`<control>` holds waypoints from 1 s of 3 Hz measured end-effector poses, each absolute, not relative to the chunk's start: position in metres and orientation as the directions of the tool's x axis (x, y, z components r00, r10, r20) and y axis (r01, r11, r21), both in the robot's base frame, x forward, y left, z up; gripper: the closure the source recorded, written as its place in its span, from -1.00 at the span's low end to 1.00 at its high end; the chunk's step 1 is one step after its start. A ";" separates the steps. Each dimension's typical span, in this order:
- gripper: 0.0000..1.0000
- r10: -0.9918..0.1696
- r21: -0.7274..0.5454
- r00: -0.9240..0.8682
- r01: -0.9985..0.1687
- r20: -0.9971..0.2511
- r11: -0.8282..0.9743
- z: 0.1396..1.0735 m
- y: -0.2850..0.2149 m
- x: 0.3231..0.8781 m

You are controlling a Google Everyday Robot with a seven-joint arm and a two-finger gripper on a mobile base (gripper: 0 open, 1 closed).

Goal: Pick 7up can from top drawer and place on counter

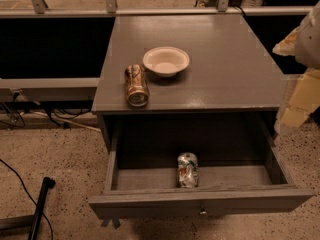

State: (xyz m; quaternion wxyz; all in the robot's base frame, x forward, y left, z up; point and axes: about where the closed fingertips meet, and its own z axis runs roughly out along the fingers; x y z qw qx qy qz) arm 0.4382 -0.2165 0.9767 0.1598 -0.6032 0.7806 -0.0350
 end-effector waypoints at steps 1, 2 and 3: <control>-1.00 -0.953 -0.250 -0.218 -0.930 -0.208 0.268 0.977 -0.216 0.439; -1.00 -0.974 -0.226 -0.032 -0.970 -0.226 0.084 0.946 -0.181 0.456; -1.00 -0.955 -0.247 0.156 -0.965 -0.253 -0.093 0.894 -0.153 0.464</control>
Offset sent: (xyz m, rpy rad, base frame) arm 0.0437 0.0699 -0.0751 0.0380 0.0809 0.4375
